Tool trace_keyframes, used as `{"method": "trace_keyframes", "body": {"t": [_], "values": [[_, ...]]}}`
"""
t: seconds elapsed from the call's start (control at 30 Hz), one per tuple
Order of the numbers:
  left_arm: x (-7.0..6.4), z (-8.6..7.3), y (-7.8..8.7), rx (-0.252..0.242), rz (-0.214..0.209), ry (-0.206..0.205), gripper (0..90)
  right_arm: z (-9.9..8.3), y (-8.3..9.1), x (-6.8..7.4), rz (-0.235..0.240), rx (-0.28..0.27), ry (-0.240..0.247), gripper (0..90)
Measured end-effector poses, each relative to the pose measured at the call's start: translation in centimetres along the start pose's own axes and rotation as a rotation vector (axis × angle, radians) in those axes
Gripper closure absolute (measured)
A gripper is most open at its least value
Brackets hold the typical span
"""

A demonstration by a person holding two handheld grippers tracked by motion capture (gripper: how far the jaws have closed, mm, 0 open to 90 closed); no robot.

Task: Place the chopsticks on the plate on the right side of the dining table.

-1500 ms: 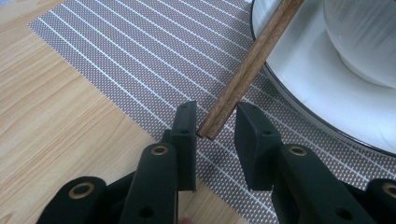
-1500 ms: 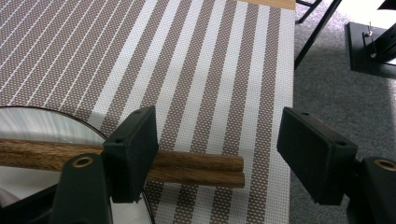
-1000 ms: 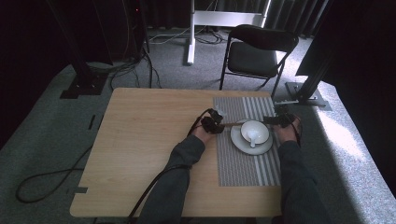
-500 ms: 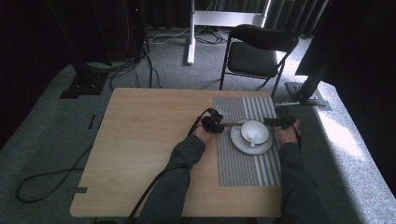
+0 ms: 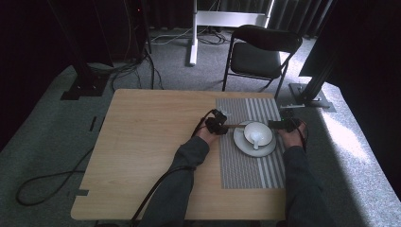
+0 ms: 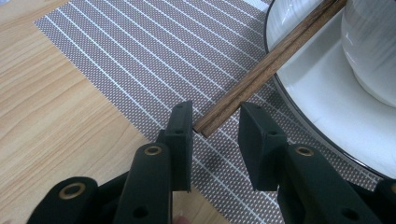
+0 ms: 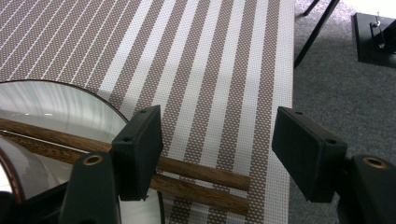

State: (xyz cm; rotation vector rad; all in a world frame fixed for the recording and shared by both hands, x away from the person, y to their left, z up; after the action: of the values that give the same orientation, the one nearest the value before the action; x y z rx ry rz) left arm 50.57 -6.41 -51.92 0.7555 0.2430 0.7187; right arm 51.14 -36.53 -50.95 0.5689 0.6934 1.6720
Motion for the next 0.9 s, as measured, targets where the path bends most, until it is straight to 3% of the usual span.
{"method": "trace_keyframes", "body": {"t": [0.4, 0.67, 0.9], "values": [[-0.1, -0.1, -0.2, 0.011, 0.01, -0.013, 63.6, -0.3, 0.2, -0.3, -0.002, -0.005, -0.005, 32.4], [0.6, -0.6, 0.3, 0.011, 0.025, -0.007, 62.7, -0.5, 0.2, -0.5, -0.009, -0.007, -0.008, 32.4], [0.8, -1.1, 0.8, 0.023, 0.036, -0.025, 65.9, -0.5, 0.3, -0.6, -0.018, -0.014, -0.009, 32.3]]}}
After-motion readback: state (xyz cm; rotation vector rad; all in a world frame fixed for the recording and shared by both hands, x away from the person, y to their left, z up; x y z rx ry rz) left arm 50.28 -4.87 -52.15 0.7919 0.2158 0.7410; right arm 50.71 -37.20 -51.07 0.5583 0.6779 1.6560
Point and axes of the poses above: each handheld gripper's, and its own axes: y roughly backward along the jaws, z roughly out of its top, x roughly to its left, the point moved 1 cm from there along -y, roughly forward along the jaws, and after that the axes turned 3 degrees about -x, right-handed, at the moved point
